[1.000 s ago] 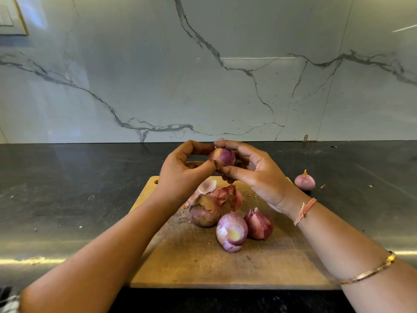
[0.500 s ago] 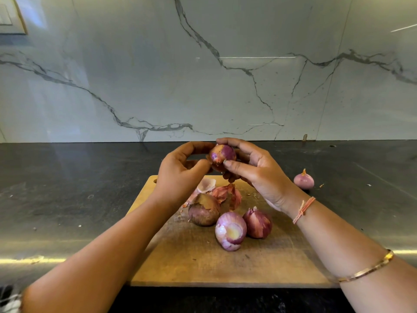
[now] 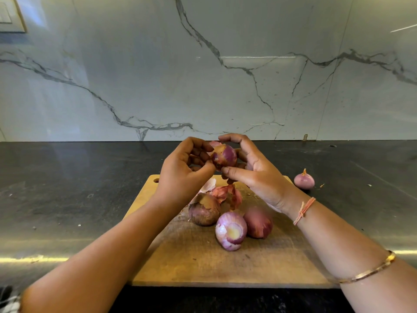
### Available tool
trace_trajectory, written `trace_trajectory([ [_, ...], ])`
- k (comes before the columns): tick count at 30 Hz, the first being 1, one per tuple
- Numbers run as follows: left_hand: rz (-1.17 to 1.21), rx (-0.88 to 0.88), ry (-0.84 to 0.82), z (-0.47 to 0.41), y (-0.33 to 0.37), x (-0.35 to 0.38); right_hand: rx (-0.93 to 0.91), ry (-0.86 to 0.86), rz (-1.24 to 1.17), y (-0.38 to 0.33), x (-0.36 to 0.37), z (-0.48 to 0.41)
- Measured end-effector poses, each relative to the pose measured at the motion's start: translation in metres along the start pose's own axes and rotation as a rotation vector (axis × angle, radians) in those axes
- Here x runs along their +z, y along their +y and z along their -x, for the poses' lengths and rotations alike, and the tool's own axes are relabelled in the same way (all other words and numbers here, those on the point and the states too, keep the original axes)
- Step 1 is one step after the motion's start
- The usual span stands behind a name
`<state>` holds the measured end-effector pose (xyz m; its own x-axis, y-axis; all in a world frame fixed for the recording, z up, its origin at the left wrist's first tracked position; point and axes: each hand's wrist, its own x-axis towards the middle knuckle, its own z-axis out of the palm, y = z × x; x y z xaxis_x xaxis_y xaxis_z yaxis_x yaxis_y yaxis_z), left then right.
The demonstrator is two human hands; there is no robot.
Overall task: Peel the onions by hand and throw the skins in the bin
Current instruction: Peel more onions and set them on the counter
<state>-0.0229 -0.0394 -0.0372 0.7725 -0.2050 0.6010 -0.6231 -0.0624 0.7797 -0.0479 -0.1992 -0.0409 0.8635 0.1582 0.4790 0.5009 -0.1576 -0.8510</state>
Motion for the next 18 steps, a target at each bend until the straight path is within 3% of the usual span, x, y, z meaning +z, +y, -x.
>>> trace_trajectory([
  [4,-0.042,-0.006,0.032,-0.0025,-0.0028,-0.0008,-0.009,0.046,0.017,-0.0021,-0.0002,-0.0003],
  [8,-0.118,-0.032,0.076,-0.0058,-0.0068,-0.004,0.063,0.101,-0.127,-0.0046,-0.0053,-0.0013],
  [15,-0.139,0.14,-0.107,0.0013,0.0,-0.0031,0.118,0.098,-0.159,0.0002,-0.0058,-0.0034],
  [18,-0.155,0.193,-0.112,0.001,0.0,-0.0022,0.118,0.085,-0.152,0.0,-0.0057,-0.0032],
])
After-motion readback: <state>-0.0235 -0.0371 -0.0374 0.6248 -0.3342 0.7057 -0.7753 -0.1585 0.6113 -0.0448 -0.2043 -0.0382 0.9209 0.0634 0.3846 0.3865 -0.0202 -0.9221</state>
